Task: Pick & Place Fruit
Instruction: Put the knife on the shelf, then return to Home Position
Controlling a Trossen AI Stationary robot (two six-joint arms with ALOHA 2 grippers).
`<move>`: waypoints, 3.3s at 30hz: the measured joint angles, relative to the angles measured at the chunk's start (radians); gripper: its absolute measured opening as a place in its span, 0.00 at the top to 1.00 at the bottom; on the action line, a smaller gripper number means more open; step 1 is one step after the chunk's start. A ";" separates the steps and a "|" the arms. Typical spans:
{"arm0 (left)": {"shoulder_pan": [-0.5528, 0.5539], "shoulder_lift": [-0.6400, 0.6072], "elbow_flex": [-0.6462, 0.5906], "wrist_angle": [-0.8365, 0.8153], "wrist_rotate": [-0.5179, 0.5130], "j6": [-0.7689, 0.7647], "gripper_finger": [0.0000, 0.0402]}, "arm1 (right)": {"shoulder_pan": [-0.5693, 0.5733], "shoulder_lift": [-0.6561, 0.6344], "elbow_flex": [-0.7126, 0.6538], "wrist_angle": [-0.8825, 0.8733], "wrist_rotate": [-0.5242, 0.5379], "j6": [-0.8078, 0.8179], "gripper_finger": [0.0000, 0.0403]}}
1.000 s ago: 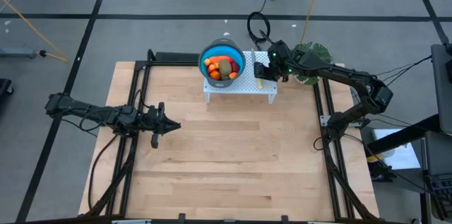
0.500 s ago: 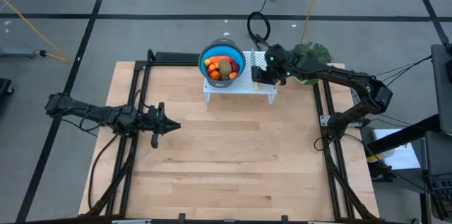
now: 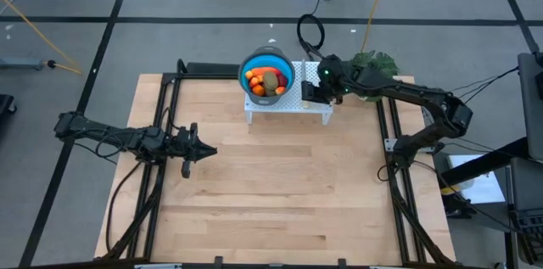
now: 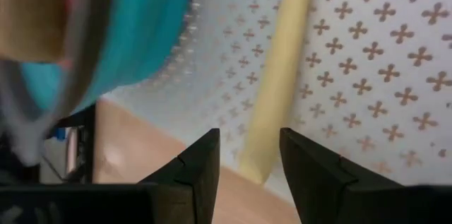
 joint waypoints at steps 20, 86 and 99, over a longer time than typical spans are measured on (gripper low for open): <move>0.000 0.000 0.000 0.002 -0.004 0.064 0.95 | 0.136 -0.455 0.000 -0.278 0.289 -0.392 0.89; -0.019 -0.002 0.000 0.055 -0.334 0.343 0.95 | 0.434 -1.467 -0.835 0.069 0.208 -0.836 1.00; -0.118 -0.032 0.000 0.127 -0.273 0.481 0.95 | 0.434 -1.464 -0.860 0.048 0.207 -0.868 1.00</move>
